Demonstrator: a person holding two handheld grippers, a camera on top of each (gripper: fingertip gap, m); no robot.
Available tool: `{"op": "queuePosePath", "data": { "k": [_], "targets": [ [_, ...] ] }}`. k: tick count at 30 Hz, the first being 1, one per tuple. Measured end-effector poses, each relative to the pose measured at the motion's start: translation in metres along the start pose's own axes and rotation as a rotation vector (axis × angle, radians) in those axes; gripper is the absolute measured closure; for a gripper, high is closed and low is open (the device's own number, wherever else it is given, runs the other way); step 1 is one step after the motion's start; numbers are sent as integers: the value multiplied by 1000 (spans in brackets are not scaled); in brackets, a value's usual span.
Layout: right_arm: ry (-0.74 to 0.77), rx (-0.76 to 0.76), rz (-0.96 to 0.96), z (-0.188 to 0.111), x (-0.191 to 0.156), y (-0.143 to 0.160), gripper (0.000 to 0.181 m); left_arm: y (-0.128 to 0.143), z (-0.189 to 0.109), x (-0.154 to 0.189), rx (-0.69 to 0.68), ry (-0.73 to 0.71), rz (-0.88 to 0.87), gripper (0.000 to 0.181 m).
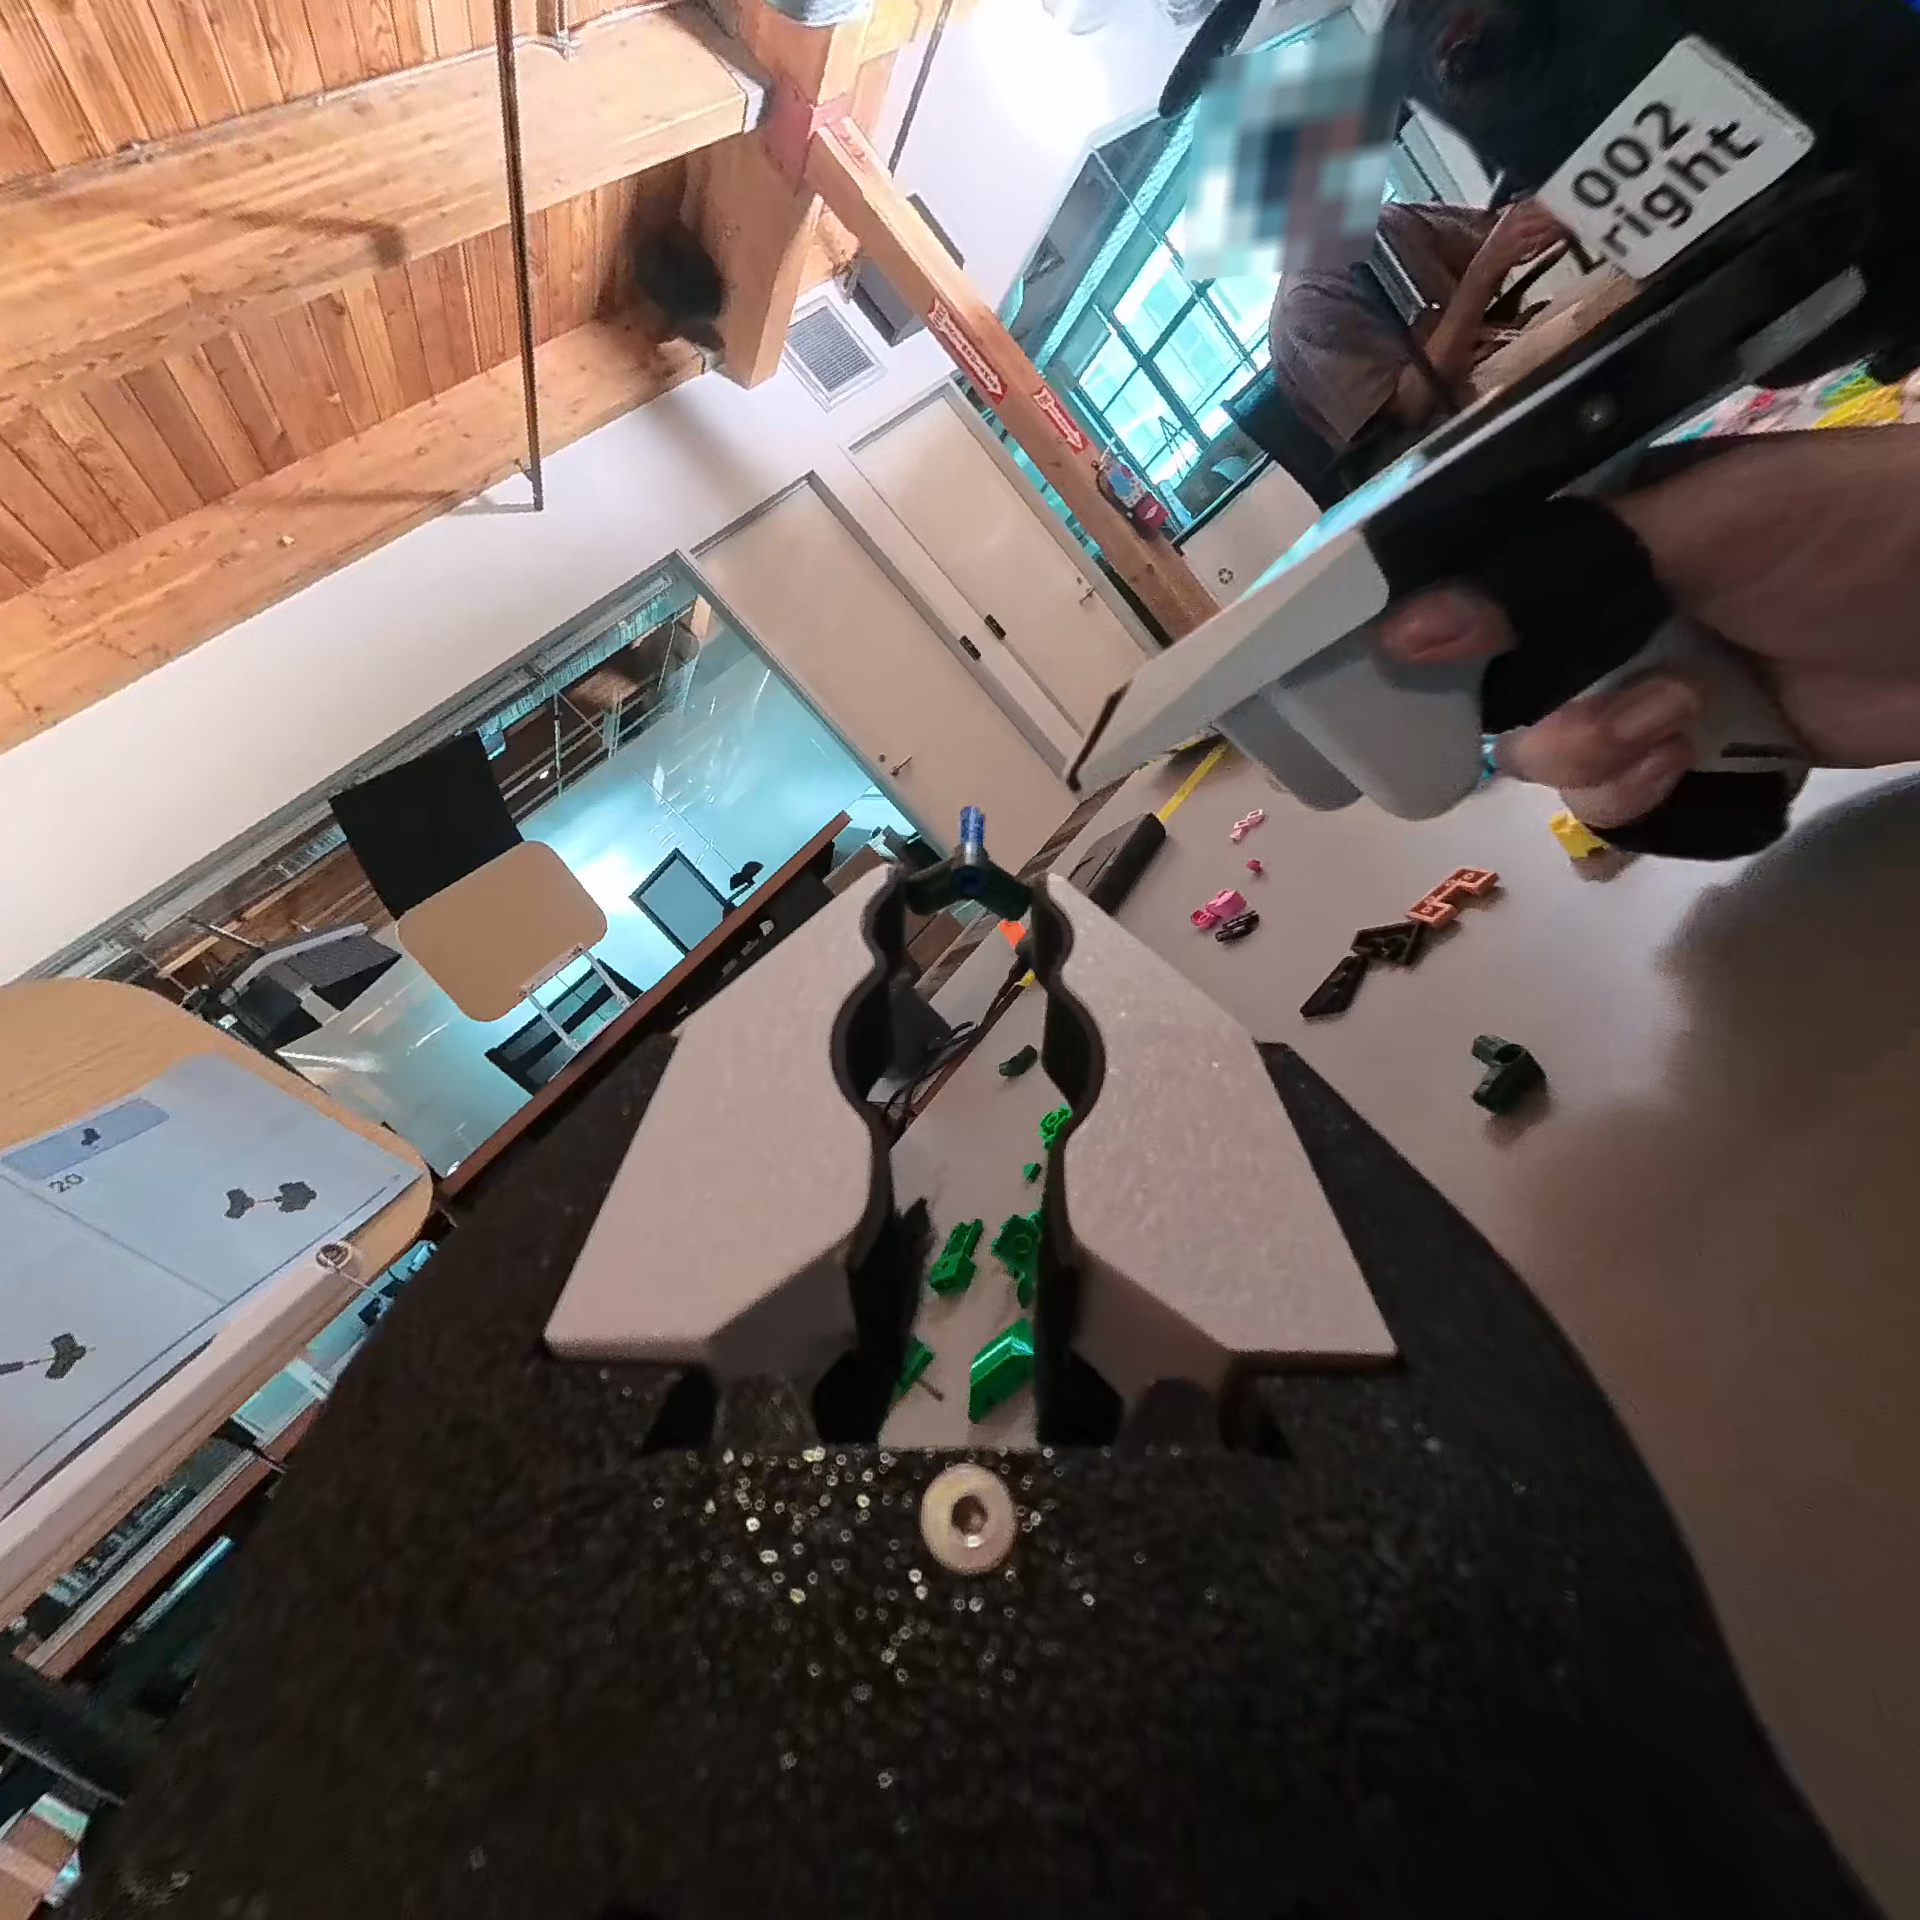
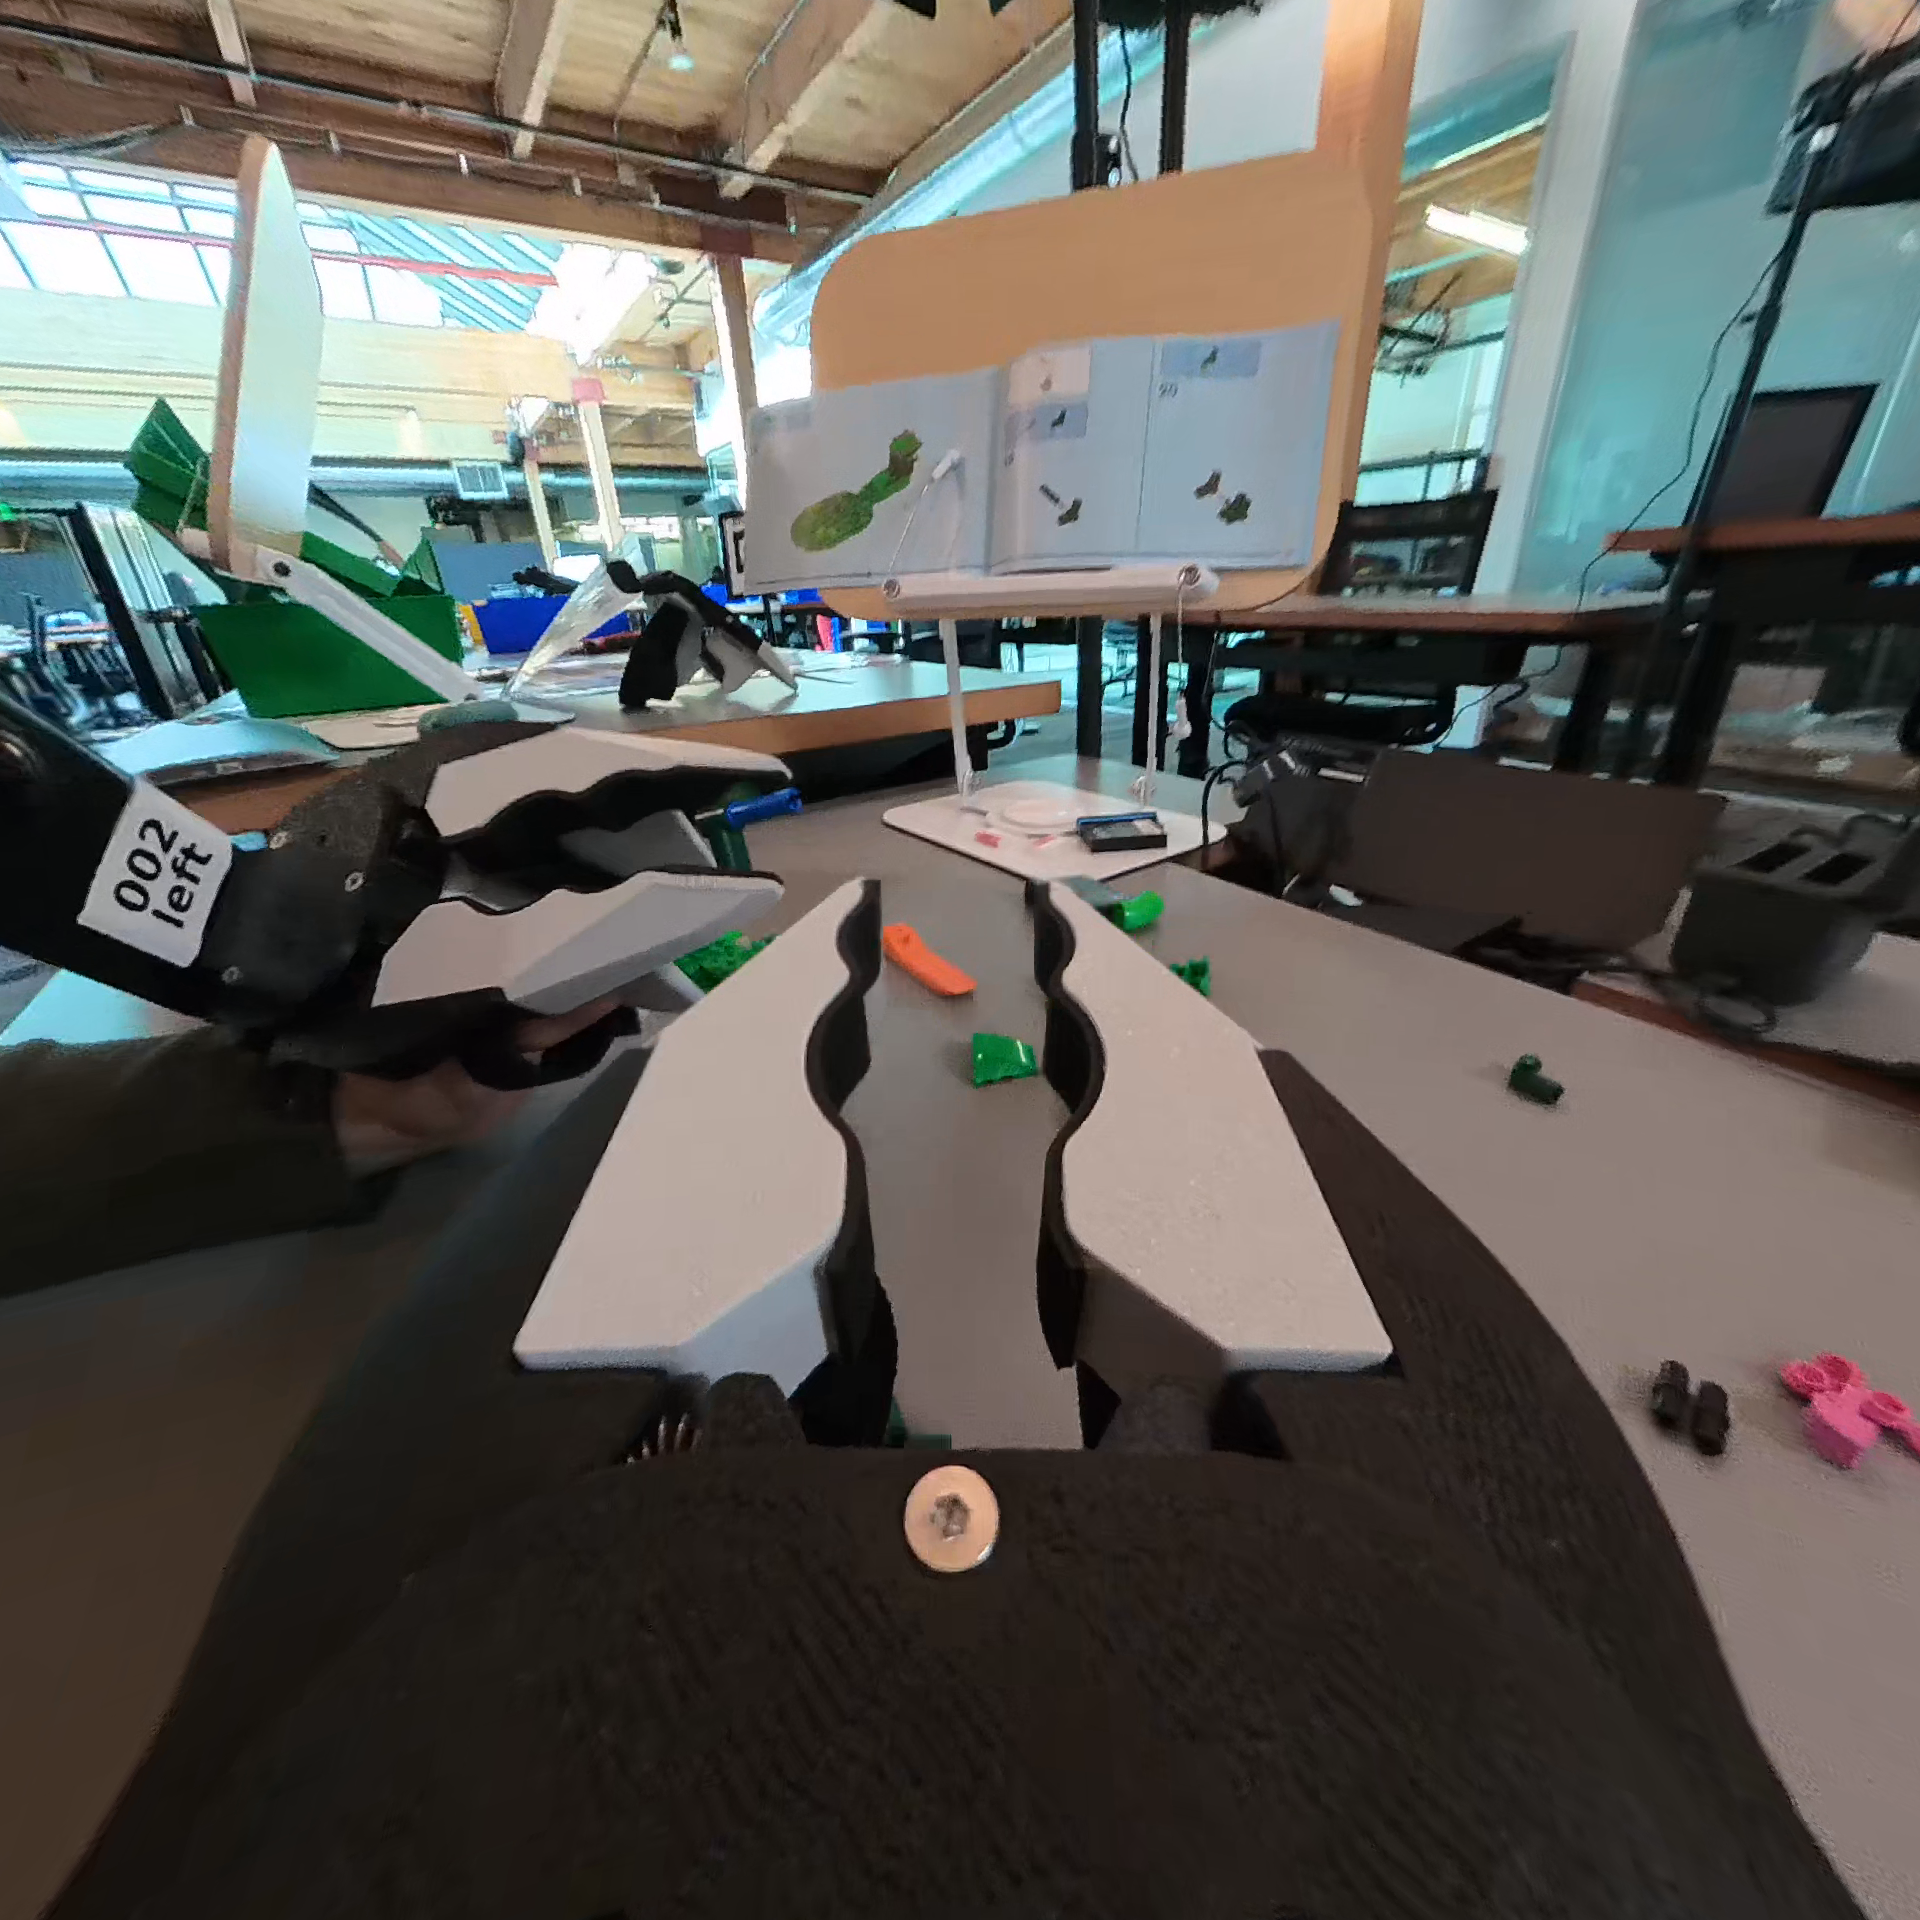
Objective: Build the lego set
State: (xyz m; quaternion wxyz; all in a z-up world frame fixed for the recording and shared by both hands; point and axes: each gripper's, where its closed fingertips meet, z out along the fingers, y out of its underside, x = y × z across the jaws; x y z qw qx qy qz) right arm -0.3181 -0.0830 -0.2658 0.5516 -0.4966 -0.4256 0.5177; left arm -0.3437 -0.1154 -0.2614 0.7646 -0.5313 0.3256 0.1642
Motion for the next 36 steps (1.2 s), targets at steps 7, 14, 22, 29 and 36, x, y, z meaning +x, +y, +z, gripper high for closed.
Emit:
{"op": "queuePosePath", "data": {
  "k": [7,14,22,29,36],
  "targets": [
    [62,25,-144,-1,7,1,160,-4,1,11,4,30,72,160],
    [36,27,-156,2,3,3,161,-5,2,12,6,31,81,160],
    [34,38,-131,1,6,2,161,-4,2,13,3,32,86,160],
    [30,36,-132,1,5,2,162,-4,2,15,3,40,93,160],
    [31,36,-131,0,5,2,162,-5,2,17,2,47,109,160]
  ]
}}
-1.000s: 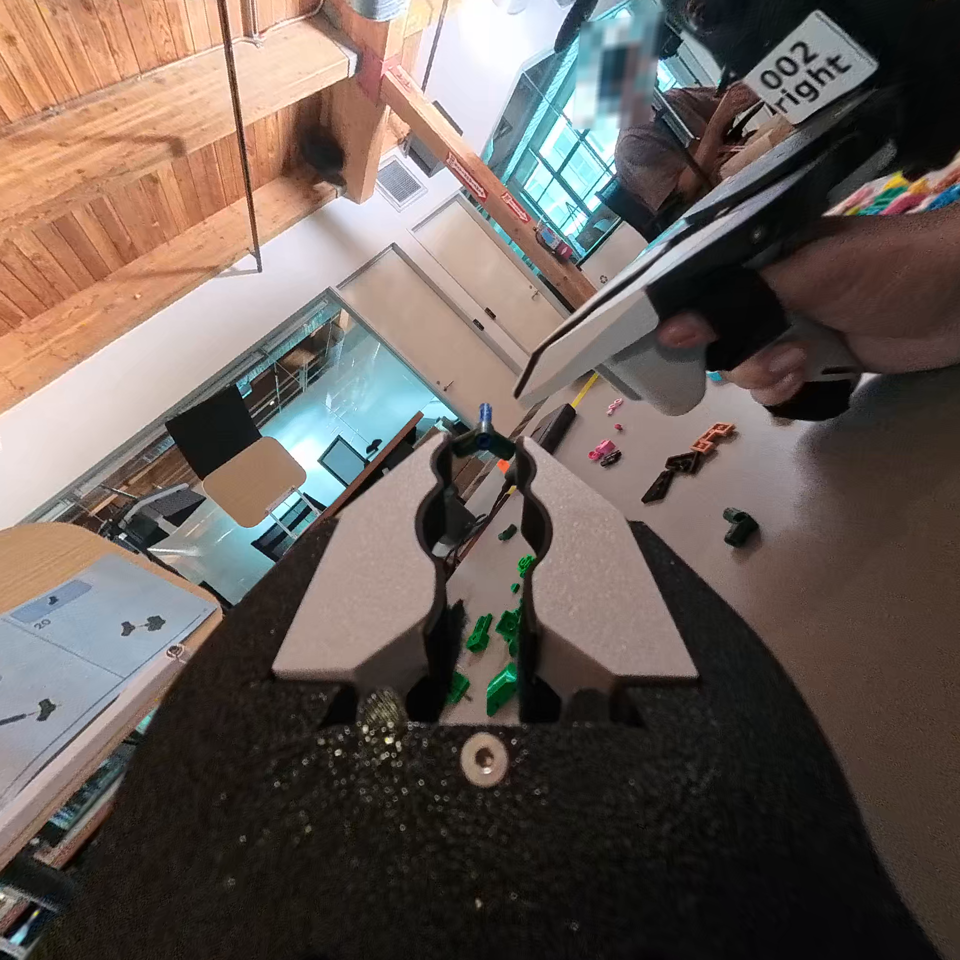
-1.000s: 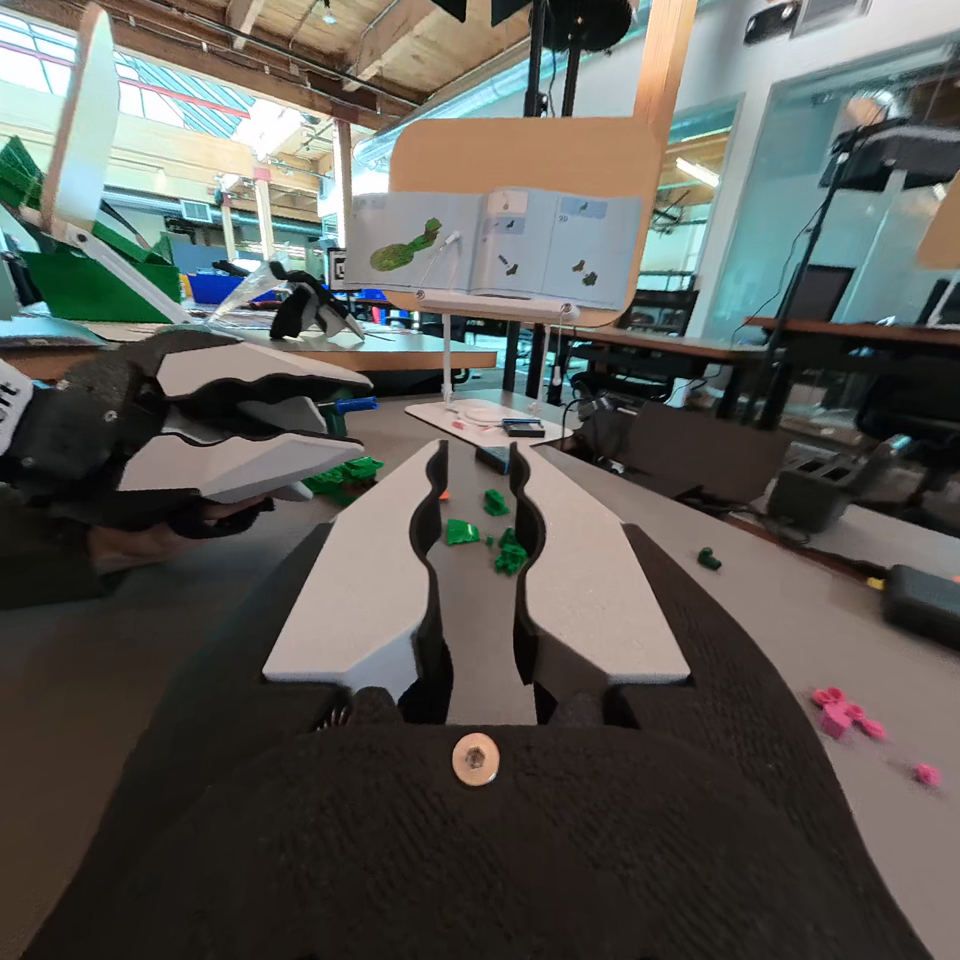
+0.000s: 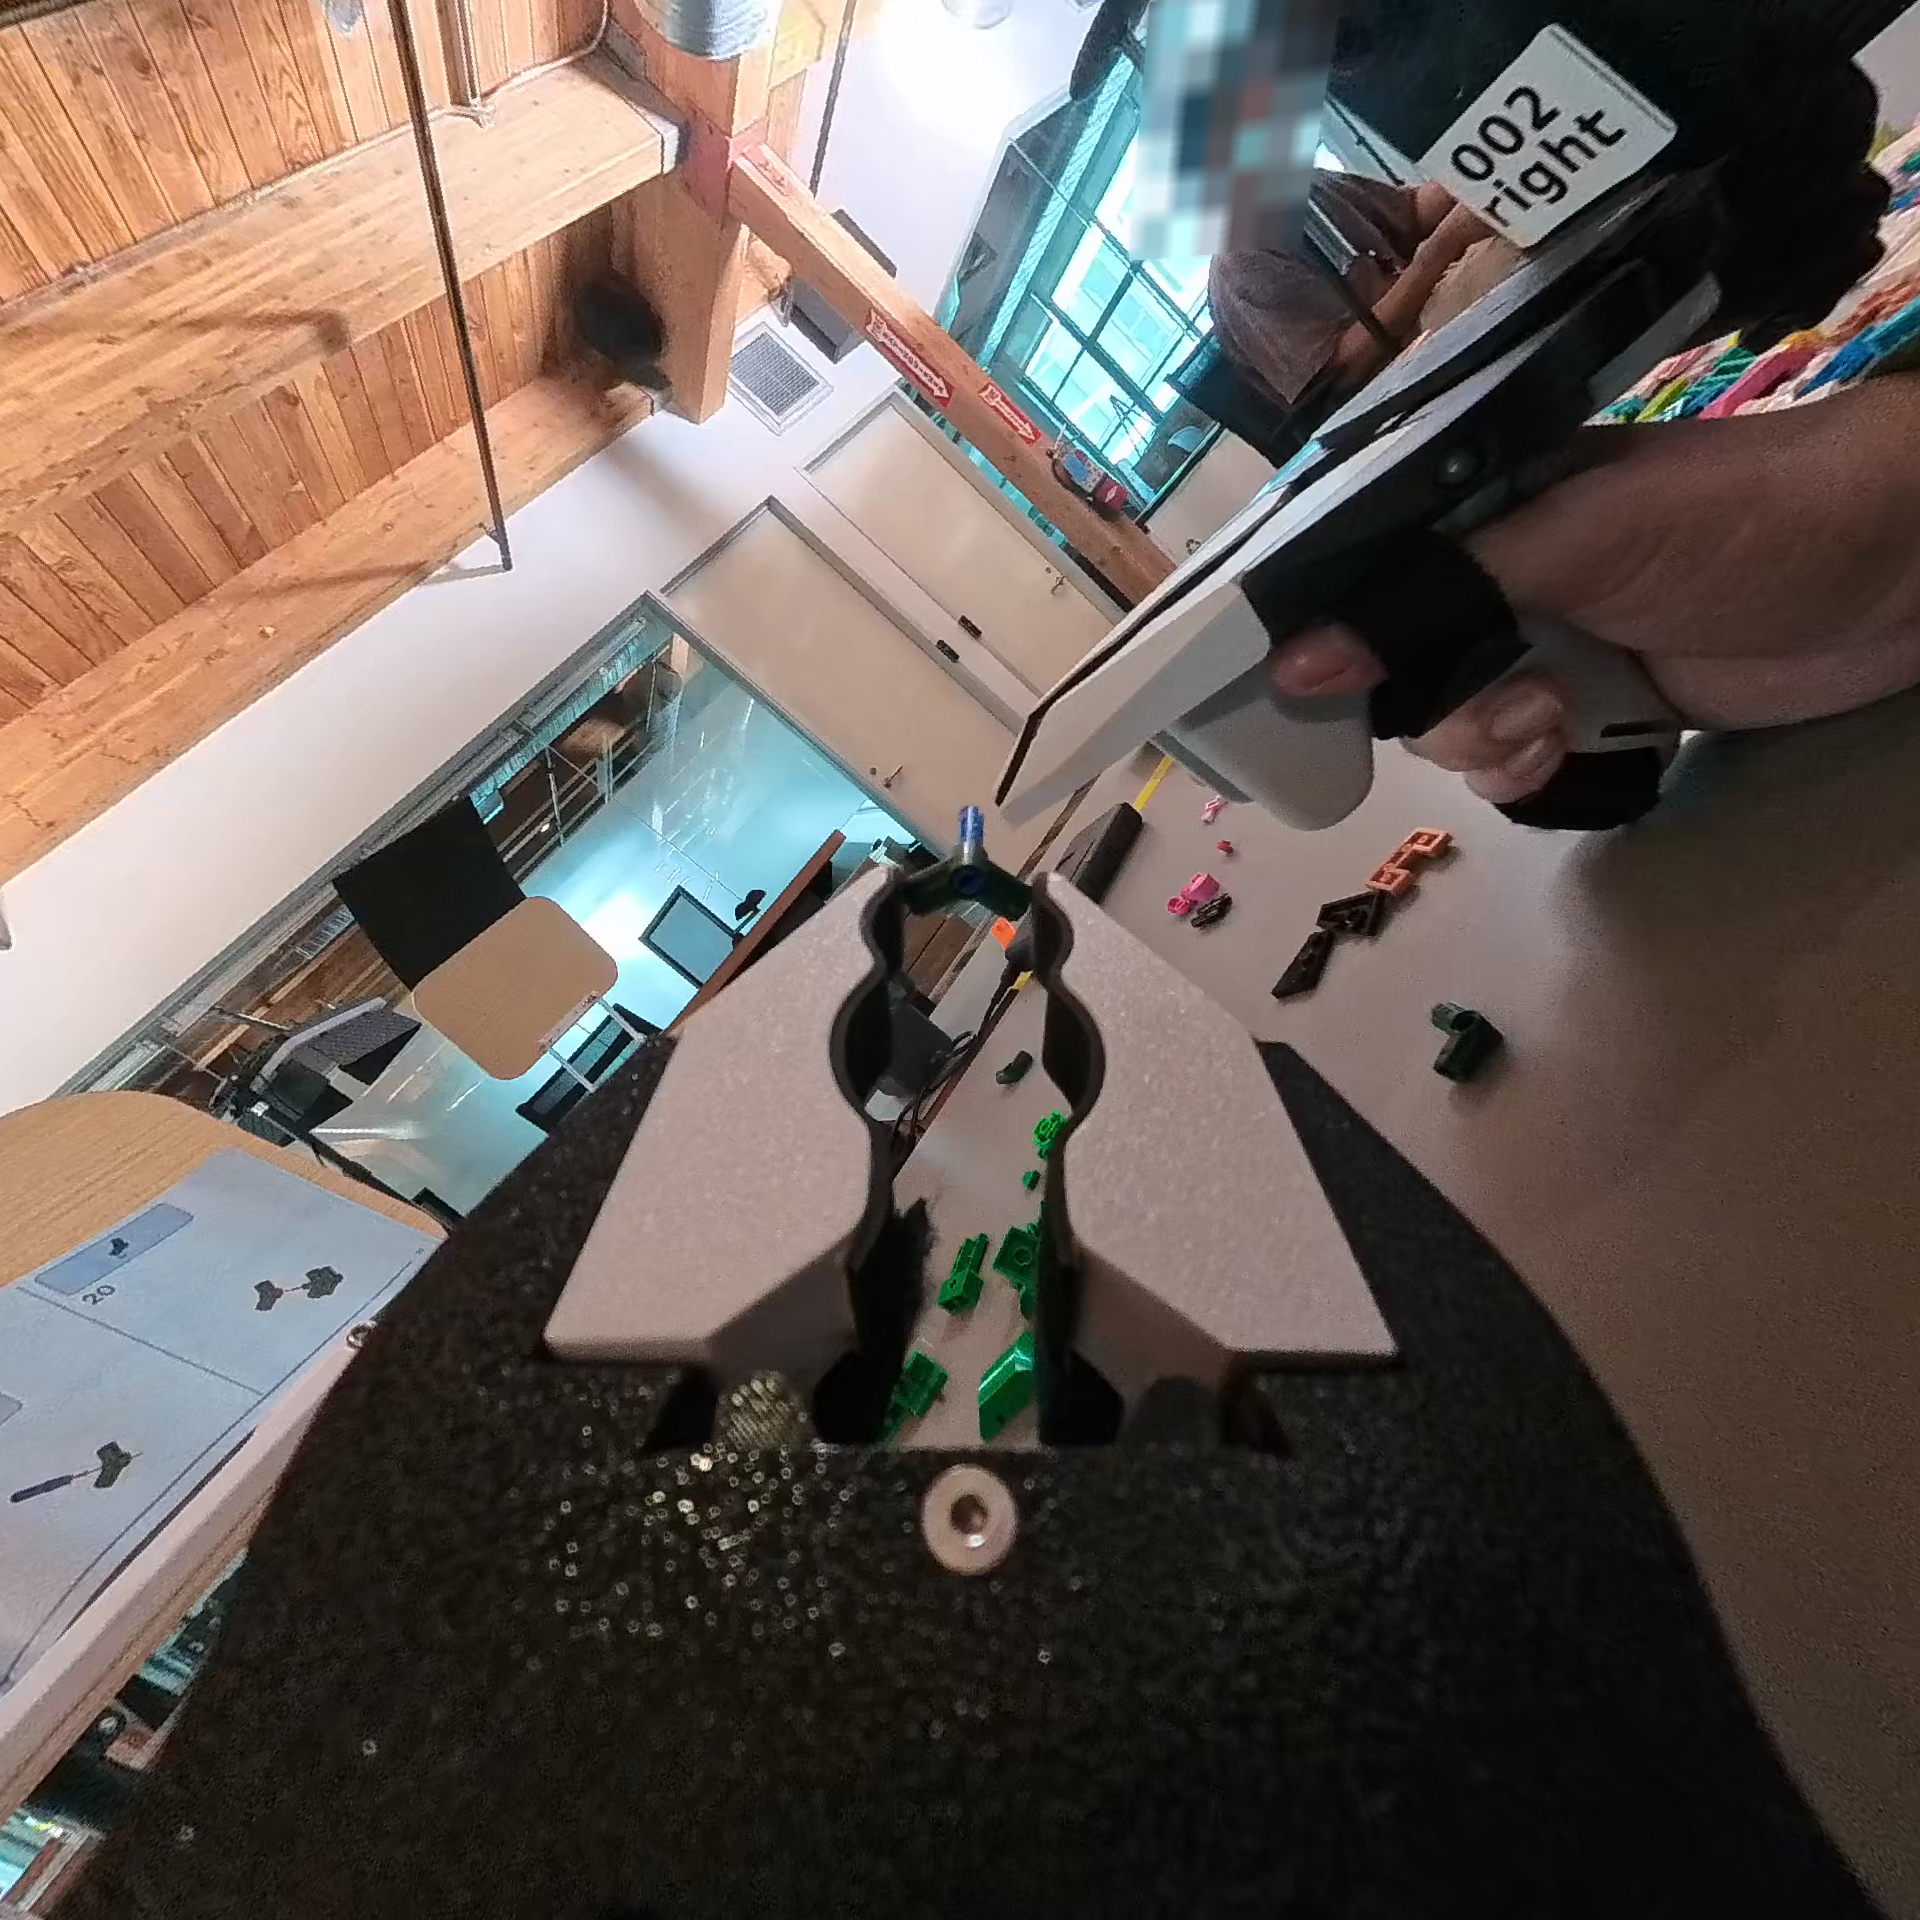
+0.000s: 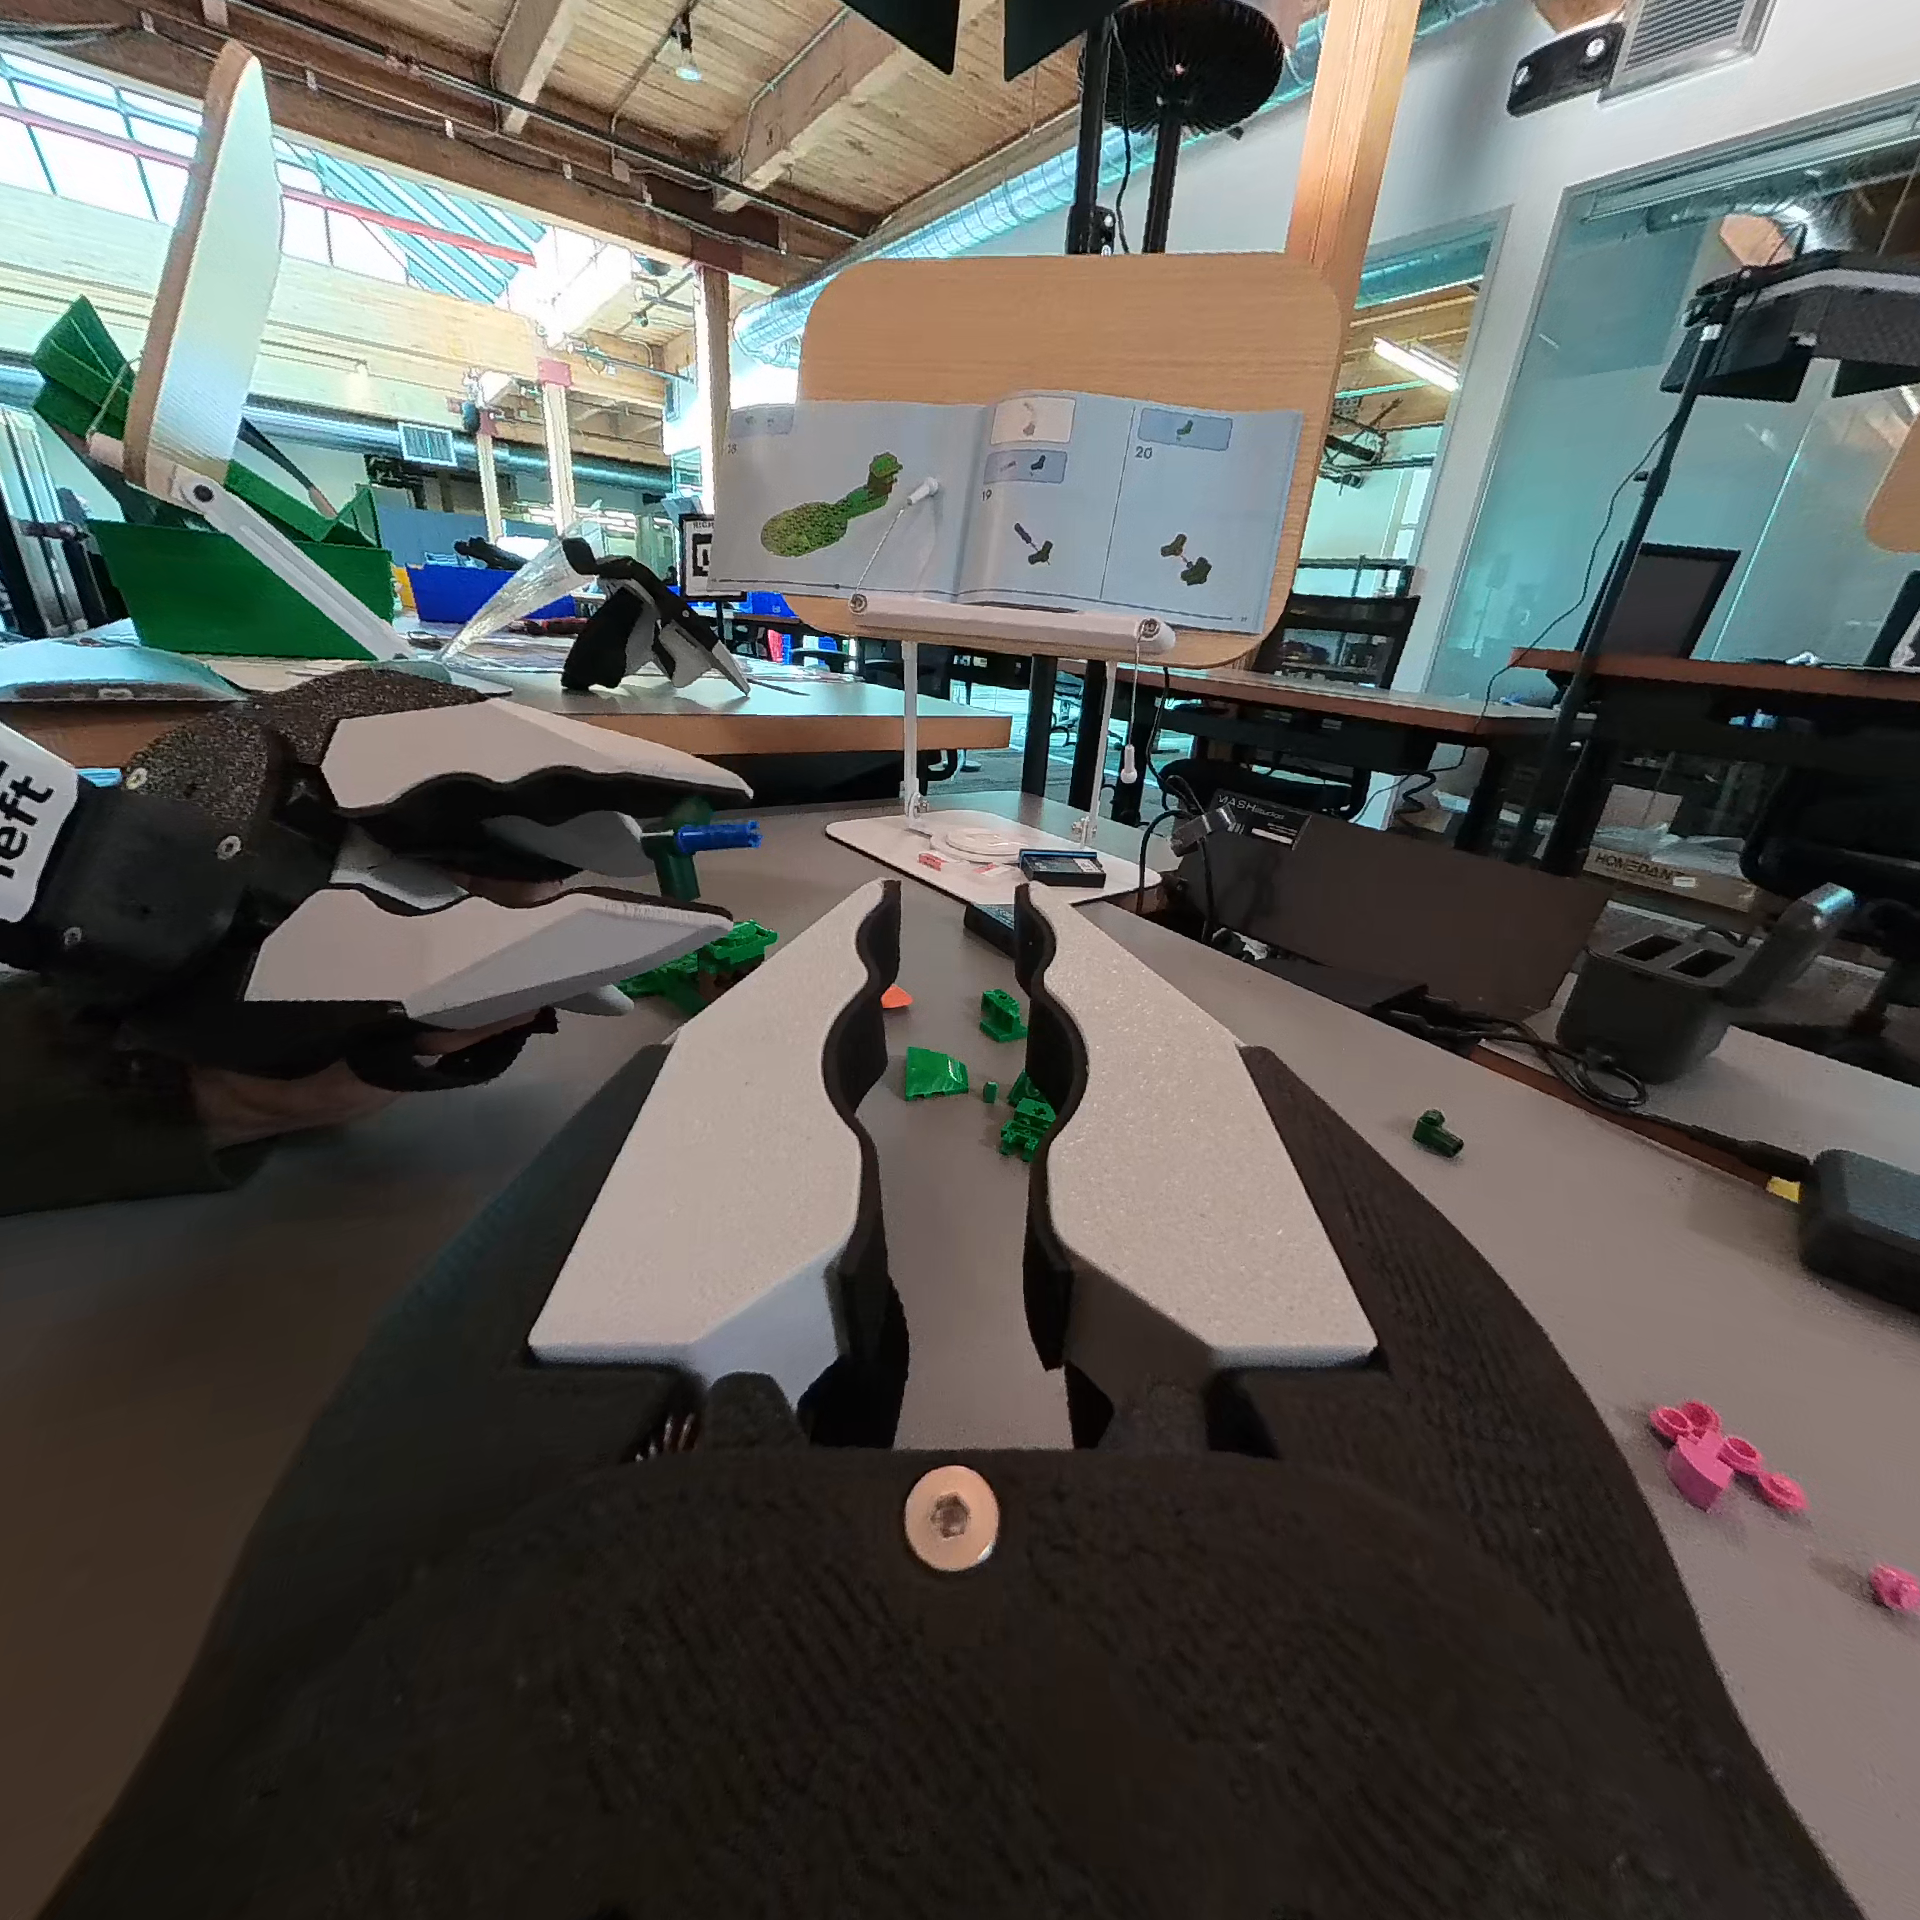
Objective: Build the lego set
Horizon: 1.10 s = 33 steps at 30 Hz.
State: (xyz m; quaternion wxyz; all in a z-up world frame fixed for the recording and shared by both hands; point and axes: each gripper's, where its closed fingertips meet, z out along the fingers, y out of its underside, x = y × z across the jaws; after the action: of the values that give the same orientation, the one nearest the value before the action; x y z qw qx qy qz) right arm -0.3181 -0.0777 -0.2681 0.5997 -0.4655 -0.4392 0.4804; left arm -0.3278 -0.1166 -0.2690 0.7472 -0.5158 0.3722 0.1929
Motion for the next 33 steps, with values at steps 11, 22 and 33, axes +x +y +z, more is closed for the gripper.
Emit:
{"op": "queuePosePath", "data": {
  "k": [11,22,33],
  "targets": [
    [4,-15,-10,0,2,-1,159,0,0,-1,-1,-2,6,160],
    [-107,-215,-42,-11,5,6,158,0,0,-2,-1,-4,9,160],
    [-290,-455,-19,-24,-10,40,161,-1,0,0,0,4,21,160]
  ]
}}
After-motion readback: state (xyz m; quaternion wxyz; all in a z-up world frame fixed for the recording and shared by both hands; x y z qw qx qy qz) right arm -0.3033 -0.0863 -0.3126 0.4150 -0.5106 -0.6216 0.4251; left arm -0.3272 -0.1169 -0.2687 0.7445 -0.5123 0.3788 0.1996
